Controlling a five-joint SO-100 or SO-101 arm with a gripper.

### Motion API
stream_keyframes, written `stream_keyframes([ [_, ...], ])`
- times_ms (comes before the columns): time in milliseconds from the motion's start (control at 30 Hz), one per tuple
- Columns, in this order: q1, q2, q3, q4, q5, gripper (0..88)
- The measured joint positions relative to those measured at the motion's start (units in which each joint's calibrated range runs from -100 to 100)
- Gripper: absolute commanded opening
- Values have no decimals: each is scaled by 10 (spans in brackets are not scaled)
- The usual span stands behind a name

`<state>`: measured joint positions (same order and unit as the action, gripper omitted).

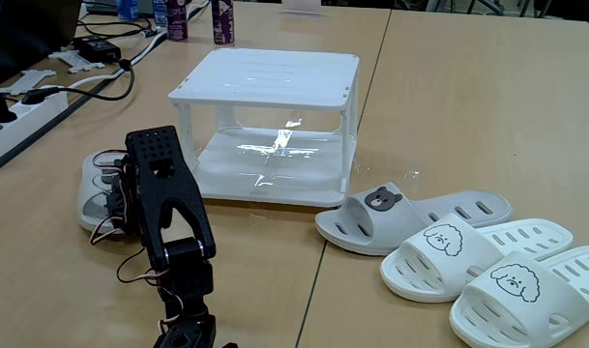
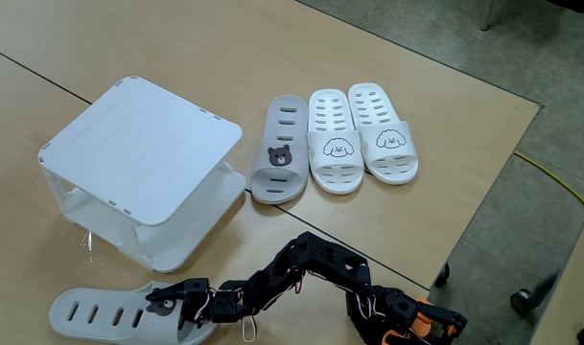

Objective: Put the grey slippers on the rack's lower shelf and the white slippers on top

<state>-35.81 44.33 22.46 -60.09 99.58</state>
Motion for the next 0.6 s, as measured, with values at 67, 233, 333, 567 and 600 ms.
stream_keyframes([
  [67, -4, 1, 0, 0, 0, 7],
  [233, -13, -67, 84, 1, 0, 7],
  [333, -11, -167, 192, 1, 0, 7],
  [567, -13, -421, 482, 1, 0, 7],
  [600, -12, -454, 512, 1, 0, 7],
])
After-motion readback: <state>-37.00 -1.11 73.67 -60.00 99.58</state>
